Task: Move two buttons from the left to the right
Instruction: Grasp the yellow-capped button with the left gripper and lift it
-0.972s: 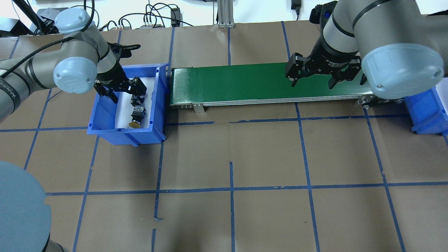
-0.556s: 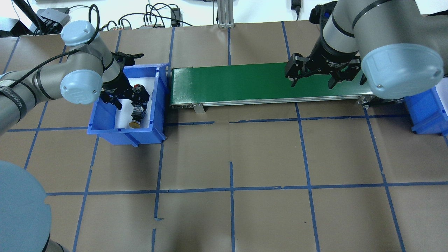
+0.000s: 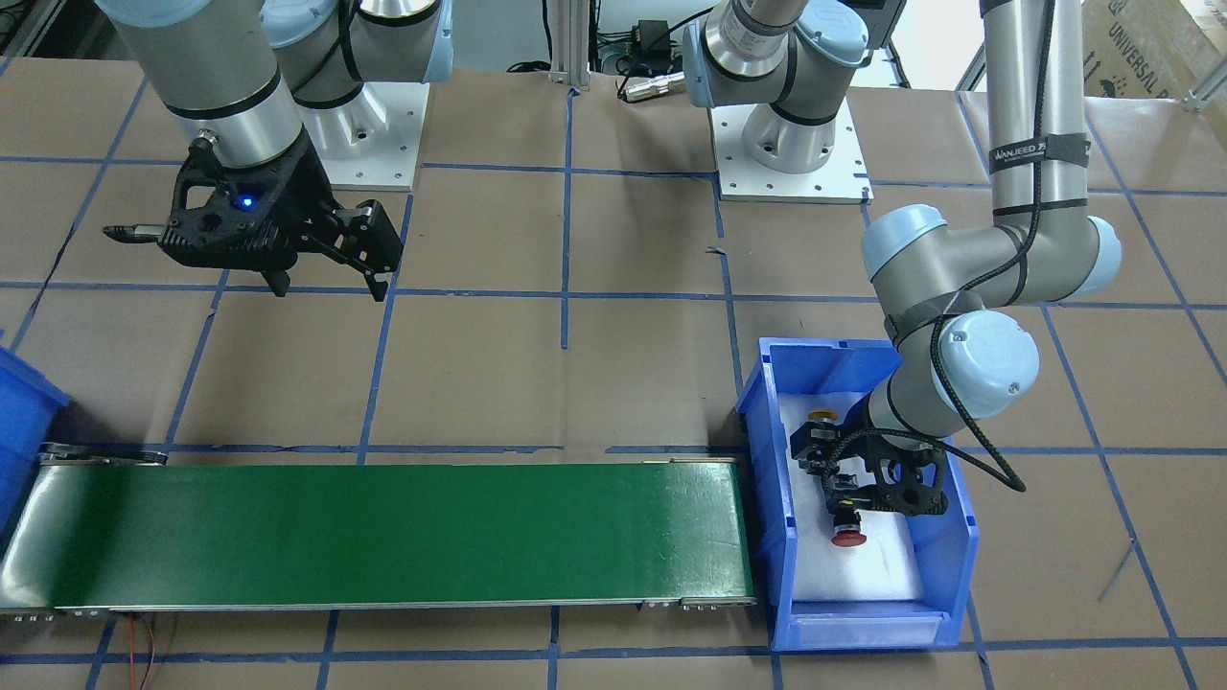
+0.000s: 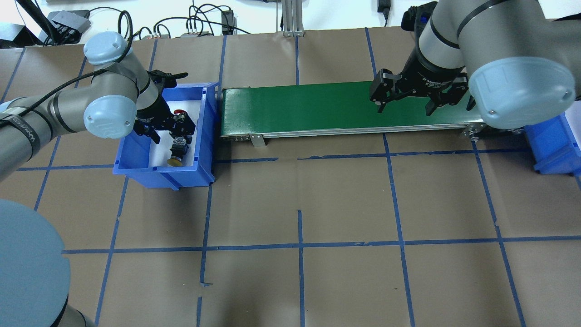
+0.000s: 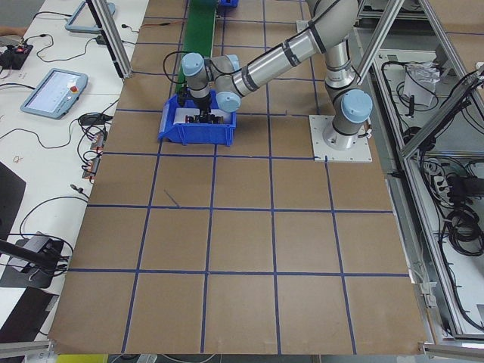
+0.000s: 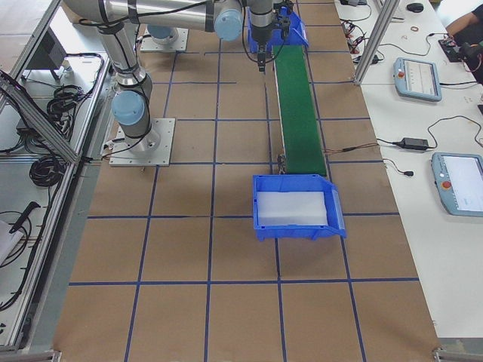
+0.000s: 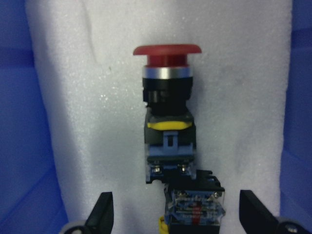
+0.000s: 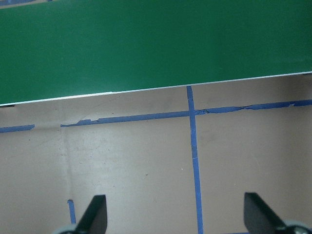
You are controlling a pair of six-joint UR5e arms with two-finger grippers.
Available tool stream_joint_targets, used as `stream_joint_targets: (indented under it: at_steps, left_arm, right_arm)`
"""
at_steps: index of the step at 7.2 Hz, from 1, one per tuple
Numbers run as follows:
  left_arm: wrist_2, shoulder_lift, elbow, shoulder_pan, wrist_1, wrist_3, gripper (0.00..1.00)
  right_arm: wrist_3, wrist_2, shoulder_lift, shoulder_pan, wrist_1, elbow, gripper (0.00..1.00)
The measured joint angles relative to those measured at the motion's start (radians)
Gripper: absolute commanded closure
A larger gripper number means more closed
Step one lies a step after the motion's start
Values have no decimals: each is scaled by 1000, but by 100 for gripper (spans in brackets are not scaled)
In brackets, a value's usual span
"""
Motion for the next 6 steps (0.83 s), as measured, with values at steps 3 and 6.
stream_joint_targets:
  at_steps: [3,6]
  left_arm:
    - [7,9,16,0,-4,-9,73]
    - [35,93,113,-4,-184,-10,73]
  right_arm:
    - [0,0,0,0,0,0,0]
    - [0,0,0,0,0,0,0]
